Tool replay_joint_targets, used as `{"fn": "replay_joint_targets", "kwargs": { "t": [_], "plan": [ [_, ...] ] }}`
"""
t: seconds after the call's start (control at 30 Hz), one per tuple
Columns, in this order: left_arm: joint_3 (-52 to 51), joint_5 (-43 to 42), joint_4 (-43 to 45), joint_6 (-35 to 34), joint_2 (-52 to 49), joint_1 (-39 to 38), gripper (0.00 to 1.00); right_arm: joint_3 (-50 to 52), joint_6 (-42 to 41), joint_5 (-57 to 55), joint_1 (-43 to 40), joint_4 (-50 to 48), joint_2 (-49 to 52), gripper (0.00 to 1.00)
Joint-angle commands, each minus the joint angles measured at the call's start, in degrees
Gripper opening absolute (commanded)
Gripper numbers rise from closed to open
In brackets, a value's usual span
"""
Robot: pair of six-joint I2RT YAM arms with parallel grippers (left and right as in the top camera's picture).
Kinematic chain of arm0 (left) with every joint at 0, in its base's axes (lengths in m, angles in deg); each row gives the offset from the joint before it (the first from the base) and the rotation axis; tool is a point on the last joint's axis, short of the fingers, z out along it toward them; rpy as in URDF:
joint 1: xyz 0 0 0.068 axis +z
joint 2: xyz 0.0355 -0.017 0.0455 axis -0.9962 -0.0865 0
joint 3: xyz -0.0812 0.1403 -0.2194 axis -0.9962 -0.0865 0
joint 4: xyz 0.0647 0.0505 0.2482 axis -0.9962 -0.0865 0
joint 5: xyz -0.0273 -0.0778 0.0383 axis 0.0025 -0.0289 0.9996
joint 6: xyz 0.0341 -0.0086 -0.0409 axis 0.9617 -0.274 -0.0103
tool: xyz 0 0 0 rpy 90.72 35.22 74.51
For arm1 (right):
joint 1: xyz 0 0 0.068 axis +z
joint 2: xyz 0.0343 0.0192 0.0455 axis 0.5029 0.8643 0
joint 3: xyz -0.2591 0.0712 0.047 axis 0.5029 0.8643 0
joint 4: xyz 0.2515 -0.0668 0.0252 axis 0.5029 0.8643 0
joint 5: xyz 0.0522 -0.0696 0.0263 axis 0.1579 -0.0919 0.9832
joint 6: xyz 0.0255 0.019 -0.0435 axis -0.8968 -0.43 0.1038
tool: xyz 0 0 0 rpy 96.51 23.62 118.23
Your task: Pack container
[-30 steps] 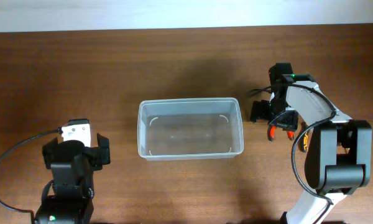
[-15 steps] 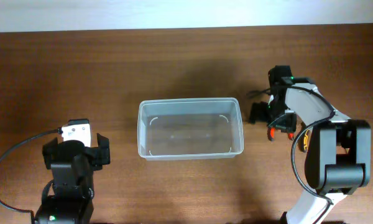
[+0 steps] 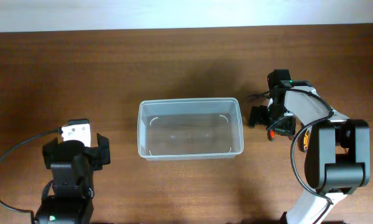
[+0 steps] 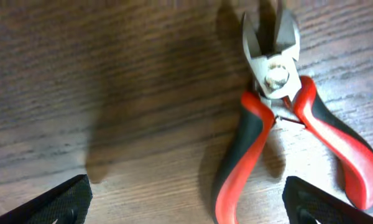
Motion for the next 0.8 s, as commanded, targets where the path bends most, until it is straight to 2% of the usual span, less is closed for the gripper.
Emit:
{"fn": "replay_joint_targets", "kwargs": {
  "t": [0.0,0.23,0.33,0.4,0.43,0.77],
  "plan": [
    [1.22,0.39,-0.04,0.92,0.02,-0.24,0.99,0.52,-0.46,0.15,0.07,-0.72,0.33,0.99],
    [1.22,0.39,-0.04,0.92,0.02,-0.24,0.99,0.52,-0.46,0.15,0.07,-1.09,0.33,0.98],
    [1.22,0.39,-0.04,0.92,0.02,-0.24,0.99,0.52,-0.46,0.15,0.07,-1.05,0.33,0.90],
    [1.22,0.39,-0.04,0.92,0.02,-0.24,0.99,0.52,-0.48,0.15,0.07,-0.87,0.33,0.78],
    [1.22,0.39,-0.04,0.94,0.02,-0.24,0.99,0.52,-0.48,0.15,0.07,-0.68,0.33,0.76],
    [1.22,0.39,-0.04,0.94,0.02,-0.24,0.99,0.52,-0.68,0.13,0.04,-0.24,0.33,0.76]
  ]
}}
